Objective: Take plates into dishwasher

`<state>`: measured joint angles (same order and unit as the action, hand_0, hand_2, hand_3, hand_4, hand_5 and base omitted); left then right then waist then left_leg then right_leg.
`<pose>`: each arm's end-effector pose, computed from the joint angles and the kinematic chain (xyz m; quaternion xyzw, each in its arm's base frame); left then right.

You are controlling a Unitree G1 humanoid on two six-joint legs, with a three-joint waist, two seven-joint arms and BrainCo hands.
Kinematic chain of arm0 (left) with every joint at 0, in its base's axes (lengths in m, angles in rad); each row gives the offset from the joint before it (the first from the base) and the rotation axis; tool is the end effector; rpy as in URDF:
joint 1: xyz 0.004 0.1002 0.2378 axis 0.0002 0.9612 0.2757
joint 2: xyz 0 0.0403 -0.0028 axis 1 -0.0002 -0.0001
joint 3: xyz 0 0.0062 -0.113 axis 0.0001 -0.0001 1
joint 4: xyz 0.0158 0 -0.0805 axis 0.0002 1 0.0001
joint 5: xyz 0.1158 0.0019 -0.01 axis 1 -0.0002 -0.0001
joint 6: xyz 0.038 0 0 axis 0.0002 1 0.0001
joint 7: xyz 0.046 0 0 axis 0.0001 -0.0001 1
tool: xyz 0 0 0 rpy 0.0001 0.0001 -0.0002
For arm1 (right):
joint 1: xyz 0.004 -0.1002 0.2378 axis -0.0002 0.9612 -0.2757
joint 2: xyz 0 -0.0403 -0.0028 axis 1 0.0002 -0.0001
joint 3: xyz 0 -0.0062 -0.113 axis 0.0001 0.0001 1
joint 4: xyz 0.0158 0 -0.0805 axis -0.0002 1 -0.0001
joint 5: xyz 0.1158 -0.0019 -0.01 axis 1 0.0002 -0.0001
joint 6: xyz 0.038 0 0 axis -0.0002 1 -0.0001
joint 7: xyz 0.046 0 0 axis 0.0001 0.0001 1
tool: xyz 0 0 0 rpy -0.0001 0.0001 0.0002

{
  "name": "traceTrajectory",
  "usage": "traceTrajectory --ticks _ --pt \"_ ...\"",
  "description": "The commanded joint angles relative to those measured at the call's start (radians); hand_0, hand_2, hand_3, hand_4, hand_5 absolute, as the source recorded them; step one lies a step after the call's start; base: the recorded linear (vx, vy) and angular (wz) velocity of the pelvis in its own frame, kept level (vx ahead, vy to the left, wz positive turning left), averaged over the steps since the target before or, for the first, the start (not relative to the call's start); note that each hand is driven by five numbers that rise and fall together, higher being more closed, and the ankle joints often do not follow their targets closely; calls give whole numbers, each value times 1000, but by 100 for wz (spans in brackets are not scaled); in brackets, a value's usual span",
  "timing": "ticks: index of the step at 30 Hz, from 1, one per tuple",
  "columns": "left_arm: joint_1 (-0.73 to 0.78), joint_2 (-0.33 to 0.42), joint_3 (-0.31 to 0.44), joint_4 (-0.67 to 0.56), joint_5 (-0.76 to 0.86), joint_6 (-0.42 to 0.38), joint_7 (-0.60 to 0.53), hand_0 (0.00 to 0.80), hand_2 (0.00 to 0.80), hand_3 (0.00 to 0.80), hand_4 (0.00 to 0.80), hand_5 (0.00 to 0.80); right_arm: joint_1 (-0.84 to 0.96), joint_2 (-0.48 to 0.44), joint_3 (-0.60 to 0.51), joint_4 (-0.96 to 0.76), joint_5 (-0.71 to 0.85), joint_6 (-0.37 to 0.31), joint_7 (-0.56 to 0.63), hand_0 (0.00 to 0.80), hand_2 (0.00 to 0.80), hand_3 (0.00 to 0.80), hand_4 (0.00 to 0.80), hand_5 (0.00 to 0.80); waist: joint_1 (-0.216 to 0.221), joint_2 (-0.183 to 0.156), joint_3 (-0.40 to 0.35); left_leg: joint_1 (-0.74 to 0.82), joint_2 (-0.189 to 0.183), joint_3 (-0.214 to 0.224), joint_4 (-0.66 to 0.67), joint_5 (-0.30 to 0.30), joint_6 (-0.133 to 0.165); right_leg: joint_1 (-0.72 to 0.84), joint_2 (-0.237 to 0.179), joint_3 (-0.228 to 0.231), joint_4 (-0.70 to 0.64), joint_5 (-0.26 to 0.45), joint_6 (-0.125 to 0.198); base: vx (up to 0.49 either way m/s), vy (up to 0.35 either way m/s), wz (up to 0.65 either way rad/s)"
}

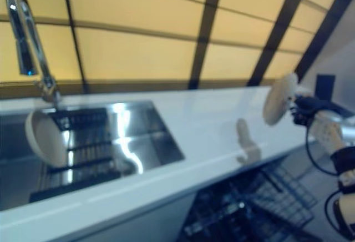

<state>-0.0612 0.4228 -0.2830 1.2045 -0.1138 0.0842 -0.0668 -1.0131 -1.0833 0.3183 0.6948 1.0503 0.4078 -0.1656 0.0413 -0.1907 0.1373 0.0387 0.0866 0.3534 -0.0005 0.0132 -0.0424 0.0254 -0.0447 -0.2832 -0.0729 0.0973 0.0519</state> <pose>0.1000 0.2850 -0.1164 0.1871 0.5865 0.0183 0.7879 0.3211 -0.3391 0.2748 0.0232 0.0180 -0.1816 0.9829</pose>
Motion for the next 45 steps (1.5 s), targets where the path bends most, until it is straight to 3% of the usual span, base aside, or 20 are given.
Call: traceTrajectory --ticks 1,5,13,23,28,33,35,37,38,39,41,43,45 --pt "-29 24 -39 24 -25 -18 20 0 0 0 0 0 -152 -100 -19 -11 42 -43 -31 800 800 800 800 800 17 15 5 -60 -62 -54 13 -49 78 63 -18 -4 230 -208 41 -93 -47 6" --pt "-23 14 -55 24 -26 -23 29 0 0 0 0 0 -167 -125 -12 28 40 -41 -13 800 800 800 800 800 4 36 5 -28 -60 -68 -30 -31 63 41 -2 -8 238 -217 26 -141 -46 6" --pt "-48 16 -69 18 -24 -24 29 0 0 0 0 0 -172 -158 -9 43 33 -26 -33 800 800 800 800 800 -15 48 6 -29 -58 -55 -42 -21 57 19 22 -15 252 -241 5 -143 -46 3" --pt "-66 15 -86 13 -24 -25 26 0 0 0 0 0 -133 -209 -47 62 31 0 -26 800 800 800 800 800 -43 63 7 -17 -52 -56 -75 2 38 8 44 -9 267 -234 2 -146 -47 7" --pt "-63 9 -63 15 -55 -12 41 0 0 0 0 0 -101 -230 -61 70 -16 24 44 800 800 800 800 800 -43 67 -1 -93 -24 -27 -82 76 -5 65 88 25 206 -257 -22 -193 -78 -7" --pt "-41 10 -41 18 -73 -3 39 0 0 0 0 0 -118 -233 -38 71 -33 31 72 800 800 800 800 800 -30 66 3 -137 7 -4 -80 123 -30 92 106 18 182 -256 -35 -136 -95 -10" --pt "-15 3 -2 36 -94 2 33 0 0 0 0 0 -131 -238 -20 83 -60 28 118 800 800 800 800 800 -11 58 12 -147 11 -45 -56 134 -42 114 106 22 149 -235 -41 -193 -113 -22" --pt "-6 0 31 45 -96 10 16 0 0 0 0 0 -139 -243 -7 87 -72 36 147 800 800 800 800 800 -9 39 15 -149 5 -89 84 55 -24 100 79 21 145 -216 -50 -202 -40 -44" --pt "-7 -4 37 48 -92 10 11 0 0 0 0 0 -145 -249 2 90 -76 44 155 800 800 800 800 800 -15 23 13 -143 5 -86 171 -5 -8 90 57 15 145 -204 -55 -230 14 -56" --pt "-9 -14 40 46 -86 14 6 0 0 0 0 0 -147 -269 9 94 -97 61 179 800 800 800 800 800 -38 2 5 -111 4 -90 287 -105 17 70 21 9 147 -183 -54 -154 32 -44" --pt "-11 -18 41 46 -84 10 2 0 0 0 0 0 -144 -282 7 98 -115 75 203 800 800 800 800 800 -55 -3 -3 -83 7 -98 348 -126 18 57 11 11 149 -178 -55 -93 67 -13" --pt "-21 -22 48 47 -76 8 -10 0 0 0 0 0 -117 -300 -19 87 -146 116 254 800 800 800 800 800 -83 3 -21 -21 13 -130 393 -116 -2 32 12 15 151 -170 -62 -87 114 20" --pt "-29 -31 50 53 -71 -2 -14 0 0 0 0 0 -63 -311 -57 70 -178 137 275 800 800 800 800 800 -98 27 -36 38 -17 -201 333 -100 -20 15 27 36 161 -167 -60 -86 209 -5"
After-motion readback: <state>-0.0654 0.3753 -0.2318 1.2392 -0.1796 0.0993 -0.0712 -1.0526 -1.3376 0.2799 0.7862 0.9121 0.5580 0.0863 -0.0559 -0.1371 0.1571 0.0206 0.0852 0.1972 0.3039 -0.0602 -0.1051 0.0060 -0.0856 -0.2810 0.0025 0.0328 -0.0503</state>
